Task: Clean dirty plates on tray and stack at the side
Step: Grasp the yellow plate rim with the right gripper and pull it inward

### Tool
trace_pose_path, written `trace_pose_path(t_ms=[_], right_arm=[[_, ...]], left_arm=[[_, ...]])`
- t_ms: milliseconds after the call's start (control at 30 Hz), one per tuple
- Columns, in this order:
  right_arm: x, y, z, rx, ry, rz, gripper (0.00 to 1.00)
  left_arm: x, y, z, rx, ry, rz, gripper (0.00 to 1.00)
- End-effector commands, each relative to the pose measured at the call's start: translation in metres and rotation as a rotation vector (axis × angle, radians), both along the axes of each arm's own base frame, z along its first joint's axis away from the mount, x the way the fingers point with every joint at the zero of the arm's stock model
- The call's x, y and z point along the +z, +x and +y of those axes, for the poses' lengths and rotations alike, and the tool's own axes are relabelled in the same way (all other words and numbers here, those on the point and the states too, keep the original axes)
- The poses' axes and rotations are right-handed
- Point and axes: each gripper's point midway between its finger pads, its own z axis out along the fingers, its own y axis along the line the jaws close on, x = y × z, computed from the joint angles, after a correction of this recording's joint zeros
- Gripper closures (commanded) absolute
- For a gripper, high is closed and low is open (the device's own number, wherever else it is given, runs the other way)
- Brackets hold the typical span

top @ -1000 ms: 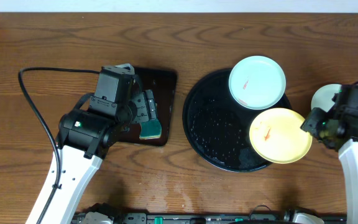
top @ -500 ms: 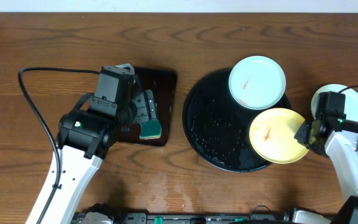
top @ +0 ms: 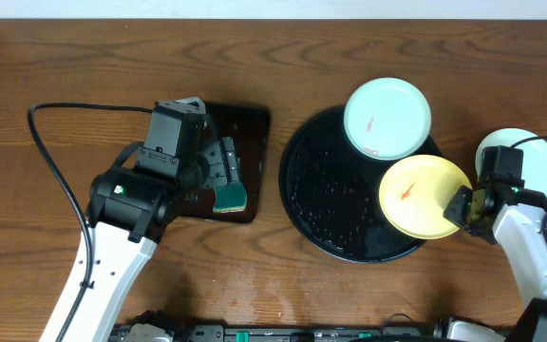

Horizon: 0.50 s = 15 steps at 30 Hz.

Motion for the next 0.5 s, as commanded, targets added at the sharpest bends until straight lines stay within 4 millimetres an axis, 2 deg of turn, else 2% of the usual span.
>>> trace_pose_path(t_ms=[0,100,167,200,233,333,400,467], right_arm=[[0.022,0.009,0.014,0.069,0.048,-0.076,0.99],[0.046,0.015,0.030,0.149,0.084,-0.165,0.99],[0.060,0.019,0.047,0.214,0.129,-0.232,0.99],[0.072,0.023,0.068,0.302,0.176,-0.293,0.99],[0.076,0.024,0.076,0.335,0.189,-0.310,0.99],[0.078,0.024,0.095,0.405,0.201,-0.316,0.99],[0.069,0.023,0.109,0.453,0.212,-0.296,0.99],[0.054,0.020,0.114,0.417,0.208,-0.258,0.99]], left_arm=[[0.005,0.001,0.000,-0.007,-0.002,-0.012,0.17],[0.005,0.001,0.000,-0.007,-0.002,-0.012,0.17],[0.005,0.001,0.000,-0.007,-0.001,-0.013,0.17],[0.005,0.001,0.000,-0.007,-0.001,-0.012,0.17],[0.005,0.001,0.000,-0.007,-0.002,-0.013,0.17],[0.005,0.001,0.000,-0.007,-0.002,-0.012,0.17],[0.005,0.001,0.000,-0.007,-0.001,-0.012,0.17],[0.005,0.001,0.000,-0.007,-0.002,-0.012,0.17]])
